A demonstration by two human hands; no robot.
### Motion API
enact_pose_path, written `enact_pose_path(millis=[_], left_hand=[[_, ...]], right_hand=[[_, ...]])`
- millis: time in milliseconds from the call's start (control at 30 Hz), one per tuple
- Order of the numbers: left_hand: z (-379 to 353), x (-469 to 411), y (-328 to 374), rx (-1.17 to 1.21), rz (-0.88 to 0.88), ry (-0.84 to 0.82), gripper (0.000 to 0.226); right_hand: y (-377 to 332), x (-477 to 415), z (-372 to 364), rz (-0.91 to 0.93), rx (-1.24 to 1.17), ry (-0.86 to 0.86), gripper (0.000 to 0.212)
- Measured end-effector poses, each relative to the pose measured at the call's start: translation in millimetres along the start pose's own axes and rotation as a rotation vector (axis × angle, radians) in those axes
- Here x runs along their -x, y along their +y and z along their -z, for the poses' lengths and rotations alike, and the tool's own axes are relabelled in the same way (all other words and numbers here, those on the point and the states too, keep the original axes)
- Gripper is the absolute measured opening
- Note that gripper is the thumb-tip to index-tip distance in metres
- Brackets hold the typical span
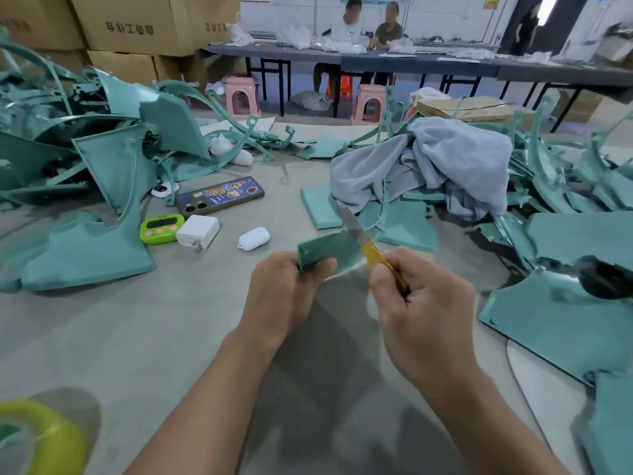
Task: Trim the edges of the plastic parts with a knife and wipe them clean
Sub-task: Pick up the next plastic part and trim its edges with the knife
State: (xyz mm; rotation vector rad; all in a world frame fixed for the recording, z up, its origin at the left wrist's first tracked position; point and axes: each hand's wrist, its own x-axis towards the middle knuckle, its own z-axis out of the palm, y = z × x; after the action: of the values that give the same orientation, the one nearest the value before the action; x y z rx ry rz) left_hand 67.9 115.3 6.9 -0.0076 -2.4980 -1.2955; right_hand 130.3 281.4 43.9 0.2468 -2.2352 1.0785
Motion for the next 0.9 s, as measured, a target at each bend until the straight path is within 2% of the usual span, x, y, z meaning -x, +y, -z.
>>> enact_pose_path(millis=[67,133,167,300,367,567,700,800,900], left_hand=[[-0.3,-0.5,0.7,0.007,0.024,-0.007,0.05],[-1.3,-1.6,-0.9,0.037,0.022,-0.04,0.039],[-0.6,-1.3,-1.1,0.036,0.019,-0.038,0.036],[1.0,-2.0,-2.1,0.059,0.019,-0.009,0.066],[2.0,-2.0,-2.7,0.051,0.006,-0.009,0.065],[3.1,-1.4,-6.8,-0.011,-0.057,-0.053,0.033],[4.6,-0.8,-7.8,0.004,-0.065,-0.085,0.046],[5.8,-1.6,-9.4,0.008,-0.048,-0.116,0.041],[6.0,-2.6,-12.0,-0.018,-0.044,-0.113,0.02]], right_hand=[[-2.6,5.1,-3.0,0.018,-0.065,-0.086,0.023],[-5.9,12.2,-9.7,0.075,-0.032,-0.196,0.023],[-4.8,12.1,-11.9,0.081,0.005,-0.198,0.024],[15.5,-7.0,1.5,-0.041,0.007,0.094,0.026],[27.0,-13.5,9.4,-0.098,-0.065,0.158,0.029],[53.7,-30.2,9.0,-0.452,-0.397,-0.132,0.022],[71.3,-42.0,21.3,-0.726,-0.579,-0.062,0.033],[74.5,-42.4,24.5,-0.734,-0.743,-0.141,0.03],[74.5,-43.2,26.0,-0.77,-0.629,-0.234,0.032]])
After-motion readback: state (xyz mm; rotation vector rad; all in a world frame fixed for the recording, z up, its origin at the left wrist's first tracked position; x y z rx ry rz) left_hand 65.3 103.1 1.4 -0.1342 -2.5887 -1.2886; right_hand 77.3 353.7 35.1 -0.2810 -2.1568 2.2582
